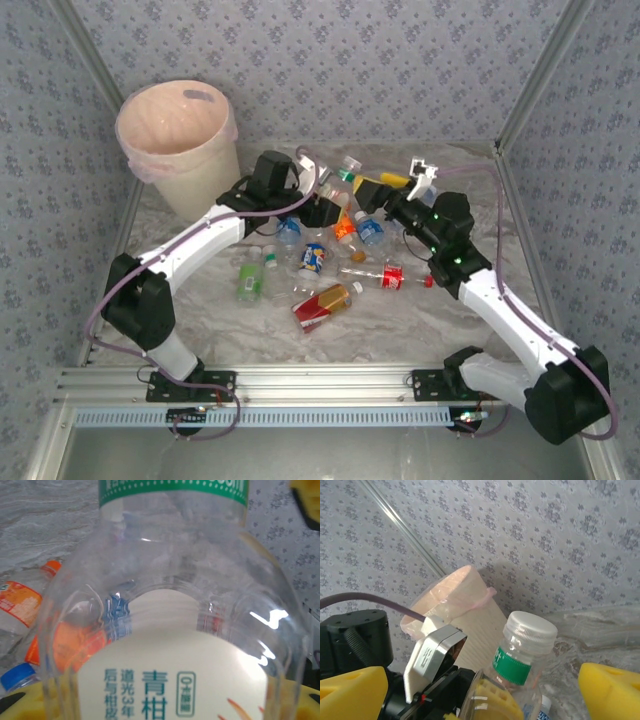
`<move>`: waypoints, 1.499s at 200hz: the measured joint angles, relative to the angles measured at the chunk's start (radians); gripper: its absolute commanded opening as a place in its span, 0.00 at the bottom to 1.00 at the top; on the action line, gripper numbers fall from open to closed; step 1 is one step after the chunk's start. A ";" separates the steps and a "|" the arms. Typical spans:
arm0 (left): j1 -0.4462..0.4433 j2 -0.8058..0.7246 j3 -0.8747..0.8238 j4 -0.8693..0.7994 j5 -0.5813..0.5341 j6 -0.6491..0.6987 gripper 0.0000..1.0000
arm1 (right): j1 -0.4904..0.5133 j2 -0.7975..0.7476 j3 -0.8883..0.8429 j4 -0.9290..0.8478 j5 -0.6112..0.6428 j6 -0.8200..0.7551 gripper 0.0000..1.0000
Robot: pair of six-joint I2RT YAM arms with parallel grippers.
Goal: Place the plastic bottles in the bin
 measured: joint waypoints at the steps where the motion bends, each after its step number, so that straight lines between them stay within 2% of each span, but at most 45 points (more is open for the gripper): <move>1: 0.001 0.000 0.000 0.000 -0.002 -0.001 0.45 | 0.000 -0.004 -0.002 -0.001 0.002 -0.003 1.00; 47: 0.064 -0.008 -0.020 0.060 -0.074 -0.086 0.46 | 0.000 -0.058 -0.061 -0.027 0.094 -0.055 1.00; 81: 0.088 -0.036 -0.019 0.064 -0.149 -0.092 0.45 | 0.000 -0.048 -0.064 -0.043 0.143 -0.076 1.00; 115: 0.088 -0.042 0.071 0.055 -0.336 -0.088 0.45 | 0.000 -0.032 -0.064 -0.058 0.154 -0.080 1.00; 170: 0.090 -0.042 0.262 0.026 -0.723 -0.042 0.45 | -0.005 -0.025 -0.063 -0.099 0.157 -0.079 1.00; 217: 0.147 0.026 0.505 -0.044 -0.932 0.061 0.45 | -0.011 -0.025 -0.063 -0.100 0.158 -0.072 1.00; 250: 0.247 0.119 0.656 -0.130 -0.992 0.096 0.45 | -0.016 -0.025 -0.063 -0.109 0.158 -0.067 1.00; 300: 0.405 0.273 0.786 -0.277 -1.001 0.102 0.45 | -0.024 -0.026 -0.063 -0.140 0.166 -0.050 1.00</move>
